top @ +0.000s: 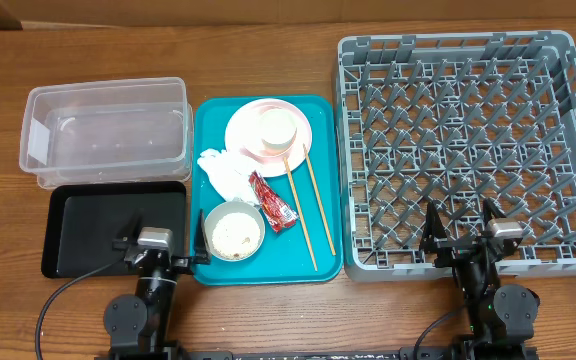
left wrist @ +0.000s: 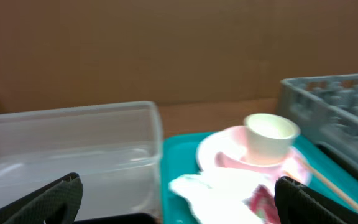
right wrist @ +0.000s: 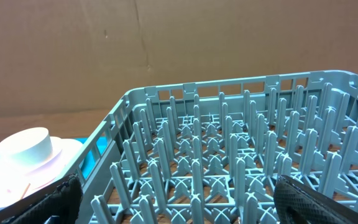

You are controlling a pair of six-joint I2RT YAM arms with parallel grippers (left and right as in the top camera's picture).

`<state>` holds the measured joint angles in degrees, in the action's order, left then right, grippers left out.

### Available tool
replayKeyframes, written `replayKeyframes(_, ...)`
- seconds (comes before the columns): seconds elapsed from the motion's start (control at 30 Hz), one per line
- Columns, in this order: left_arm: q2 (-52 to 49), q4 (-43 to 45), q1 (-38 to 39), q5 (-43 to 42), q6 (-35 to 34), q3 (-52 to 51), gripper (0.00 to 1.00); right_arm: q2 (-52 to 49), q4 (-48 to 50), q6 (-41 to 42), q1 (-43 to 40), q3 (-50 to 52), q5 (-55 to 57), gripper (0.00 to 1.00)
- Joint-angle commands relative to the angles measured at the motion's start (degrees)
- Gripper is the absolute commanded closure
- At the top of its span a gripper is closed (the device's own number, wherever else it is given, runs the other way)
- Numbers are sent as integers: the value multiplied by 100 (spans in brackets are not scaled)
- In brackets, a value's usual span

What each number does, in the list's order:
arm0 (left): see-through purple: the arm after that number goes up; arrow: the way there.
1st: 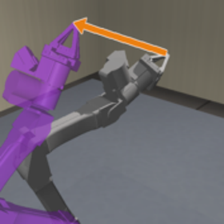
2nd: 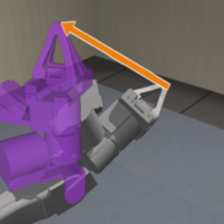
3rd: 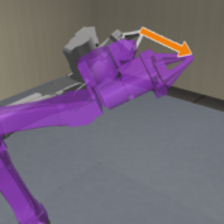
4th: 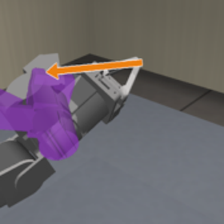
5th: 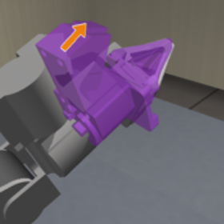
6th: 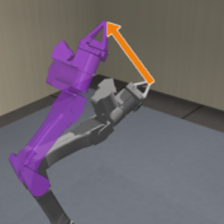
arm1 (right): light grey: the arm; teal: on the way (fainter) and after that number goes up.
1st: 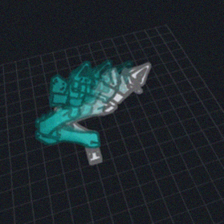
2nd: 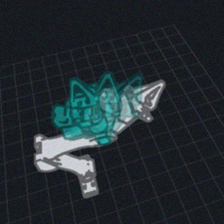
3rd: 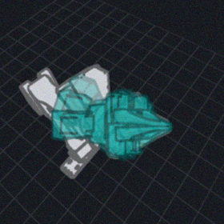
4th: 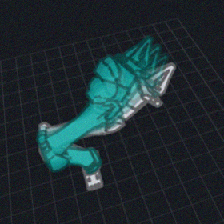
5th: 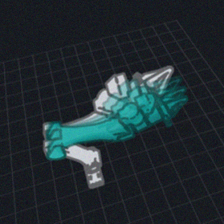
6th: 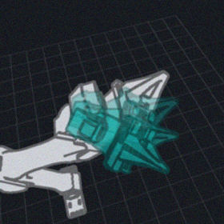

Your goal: Sort waste into correct bins and load items into the dishwasher

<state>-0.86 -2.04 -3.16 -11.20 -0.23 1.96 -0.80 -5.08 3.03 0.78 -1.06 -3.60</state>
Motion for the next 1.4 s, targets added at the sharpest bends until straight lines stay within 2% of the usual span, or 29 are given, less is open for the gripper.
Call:
replayKeyframes(0.0,55,-337,-46,-789,-623,745,0,57,50,42,-22,57,35,0)
replayKeyframes(0.13,-170,-1412,-48,-776,-713,1794,0,57,50,42,-20,57,35,0)
replayKeyframes(0.27,-946,-2647,-48,-848,-514,3067,0,57,50,42,-20,57,35,0)
replayKeyframes(0.43,-3143,-4802,-46,-1403,295,5364,0,57,50,42,-22,57,35,0)
replayKeyframes(0.53,-4409,-6089,-46,-1429,411,6551,0,57,50,42,-20,57,35,0)
replayKeyframes(0.6,-5136,-6662,-46,-1447,363,7184,0,57,50,42,-22,57,35,0)
replayKeyframes(0.7,-6585,-7785,-46,-2009,-522,8137,0,57,50,42,-20,57,35,0)
replayKeyframes(0.8,-7152,-7886,-46,-2264,-535,8199,0,57,50,42,-20,57,35,0)
replayKeyframes(0.83,-7311,-7971,-46,-2330,-535,8199,3,57,50,42,-20,57,35,0)
replayKeyframes(0.87,-7495,-8070,-46,-2382,-535,8196,16,57,50,42,-20,57,35,0)
replayKeyframes(0.9,-7635,-8094,-46,-2413,-538,8185,52,57,50,42,-20,57,33,0)
replayKeyframes(0.93,-7901,-8137,-28,-2420,-538,8150,92,57,50,42,-20,57,35,0)
replayKeyframes(0.97,-8002,-8159,-2,-2420,-538,8131,96,57,50,42,-20,57,35,0)
replayKeyframes(1.03,-8190,-8196,74,-2402,-535,8078,96,57,50,42,-22,57,35,0)
replayKeyframes(1.17,-8362,-8168,455,-1825,-638,7960,96,57,50,42,-22,57,33,0)
replayKeyframes(1.3,-8378,-8032,1211,-492,-1436,7814,96,57,50,42,-22,57,35,0)
replayKeyframes(1.37,-8378,-7875,1563,-149,-1731,7687,96,57,50,42,-20,57,35,0)
